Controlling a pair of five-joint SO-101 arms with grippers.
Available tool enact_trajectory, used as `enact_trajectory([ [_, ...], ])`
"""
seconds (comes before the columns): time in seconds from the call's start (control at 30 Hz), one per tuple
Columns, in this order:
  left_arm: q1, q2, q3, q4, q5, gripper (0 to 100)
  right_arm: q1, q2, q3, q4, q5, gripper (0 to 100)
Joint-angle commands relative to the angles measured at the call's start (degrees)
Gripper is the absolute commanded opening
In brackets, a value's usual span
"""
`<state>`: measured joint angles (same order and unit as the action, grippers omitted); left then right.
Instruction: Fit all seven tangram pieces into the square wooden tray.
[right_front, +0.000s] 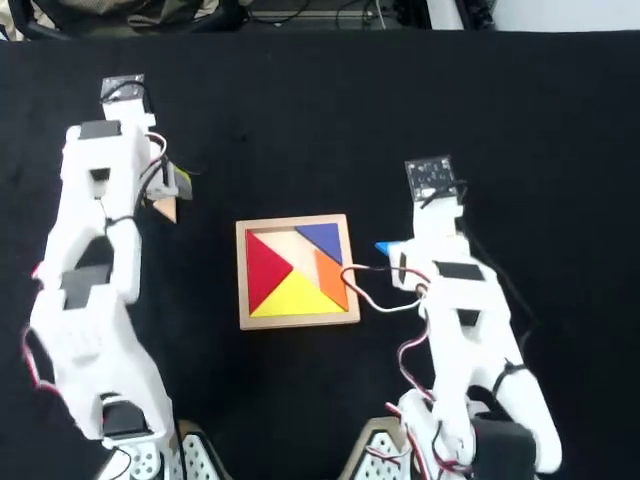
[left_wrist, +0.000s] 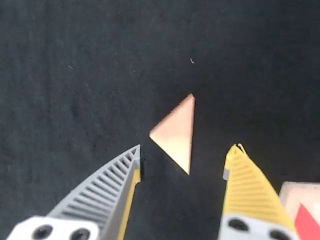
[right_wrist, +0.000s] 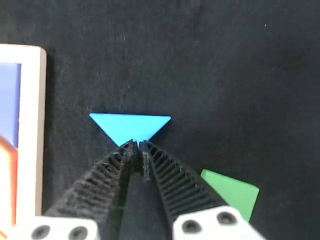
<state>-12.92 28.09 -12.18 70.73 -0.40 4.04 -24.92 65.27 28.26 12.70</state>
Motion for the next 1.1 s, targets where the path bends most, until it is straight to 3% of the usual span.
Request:
enact_trajectory([
  [0.0, -2.24, 10.02, -20.79, 8.62, -0.18, 27, 0.79, 0.48, -3.38, -1.14, -0.26, 1.1],
  [0.53, -1.19, 39.30, -62.46, 30.15, 0.09, 27, 0.79, 0.75, -3.47, -1.41, -0.26, 1.1],
  [1.07, 2.07, 41.05, -61.32, 30.07, 2.99, 27, 0.79, 0.75, -3.47, -1.41, -0.26, 1.1],
])
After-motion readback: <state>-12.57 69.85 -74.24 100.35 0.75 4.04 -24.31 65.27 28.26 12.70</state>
